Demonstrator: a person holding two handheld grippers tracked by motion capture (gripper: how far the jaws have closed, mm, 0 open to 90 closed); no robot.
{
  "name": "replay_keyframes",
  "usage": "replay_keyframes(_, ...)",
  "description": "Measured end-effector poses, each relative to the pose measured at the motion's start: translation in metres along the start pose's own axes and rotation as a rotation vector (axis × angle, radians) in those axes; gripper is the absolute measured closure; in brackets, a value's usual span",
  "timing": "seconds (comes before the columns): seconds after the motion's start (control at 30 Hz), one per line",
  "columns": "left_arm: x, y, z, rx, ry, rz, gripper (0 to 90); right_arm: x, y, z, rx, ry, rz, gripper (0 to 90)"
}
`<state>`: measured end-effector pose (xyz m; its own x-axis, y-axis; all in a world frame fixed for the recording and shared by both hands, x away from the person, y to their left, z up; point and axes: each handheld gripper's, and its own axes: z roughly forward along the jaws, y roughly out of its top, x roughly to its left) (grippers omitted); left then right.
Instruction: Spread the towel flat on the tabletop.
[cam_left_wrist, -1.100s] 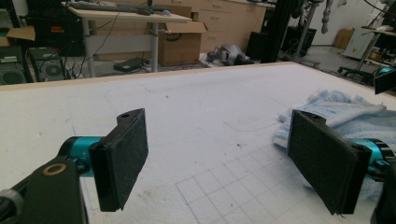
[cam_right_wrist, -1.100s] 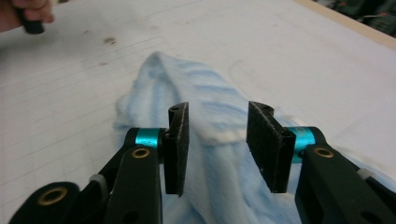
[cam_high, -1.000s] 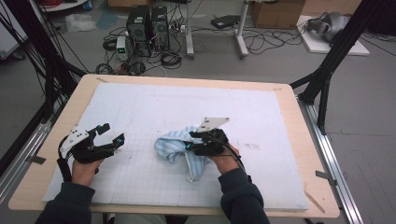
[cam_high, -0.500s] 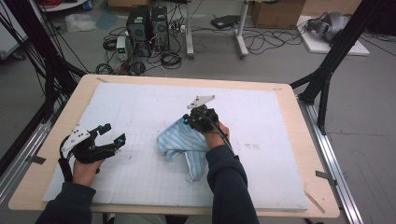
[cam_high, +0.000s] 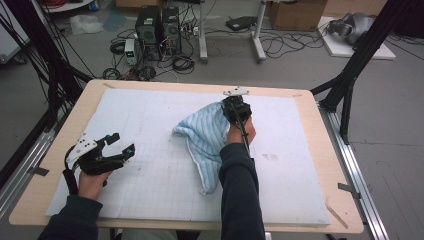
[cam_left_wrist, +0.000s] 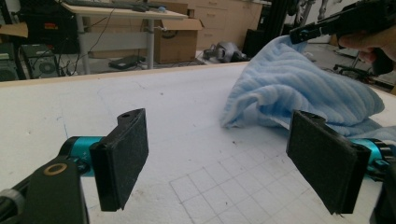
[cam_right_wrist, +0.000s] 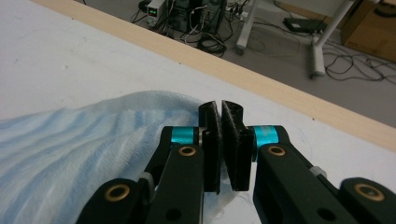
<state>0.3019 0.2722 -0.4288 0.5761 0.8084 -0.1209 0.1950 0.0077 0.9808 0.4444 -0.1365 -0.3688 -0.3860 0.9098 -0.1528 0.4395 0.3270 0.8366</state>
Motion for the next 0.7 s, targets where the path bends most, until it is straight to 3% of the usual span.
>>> replay_keyframes(0.1, -0.001, 0.0, 0.0, 0.001, -0.002, -0.001, 21.3, -0.001, -0.002, -0.006, -0.017, 0.094, 0.0, 71.5)
replay_keyframes(0.17, -0.001, 0.0, 0.0, 0.003, -0.005, 0.002, 21.3, -0.001, -0.003, -0.009, -0.021, 0.118, -0.003, 67.9)
replay_keyframes(0.2, -0.002, 0.0, 0.0, 0.003, -0.004, 0.003, 21.5, -0.003, -0.007, -0.016, -0.039, 0.198, -0.009, 60.4)
replay_keyframes(0.27, -0.002, 0.0, 0.0, 0.002, -0.005, 0.004, 21.6, -0.002, -0.013, -0.027, -0.049, 0.263, -0.044, 55.4)
replay_keyframes(0.33, -0.001, 0.0, 0.0, 0.002, -0.004, 0.003, 21.6, -0.001, -0.024, -0.041, -0.052, 0.32, -0.114, 48.5)
replay_keyframes(0.4, -0.001, 0.0, 0.0, 0.001, -0.002, -0.001, 21.6, 0.0, -0.039, -0.052, -0.043, 0.328, -0.176, 43.1)
replay_keyframes(0.43, -0.001, 0.0, 0.0, 0.002, -0.003, -0.001, 21.6, 0.0, -0.039, -0.052, -0.043, 0.328, -0.176, 43.1)
replay_keyframes(0.5, -0.001, 0.0, 0.0, 0.0, -0.001, -0.001, 21.6, 0.002, -0.055, -0.063, -0.032, 0.328, -0.254, 39.0)
replay_keyframes(0.57, -0.002, 0.0, 0.0, 0.004, -0.004, 0.003, 21.7, 0.002, -0.077, -0.074, -0.029, 0.35, -0.288, 34.5)
replay_keyframes(0.7, -0.003, 0.0, 0.002, 0.006, -0.009, 0.004, 21.7, 0.011, -0.092, -0.076, 0.008, 0.418, -0.33, 34.7)
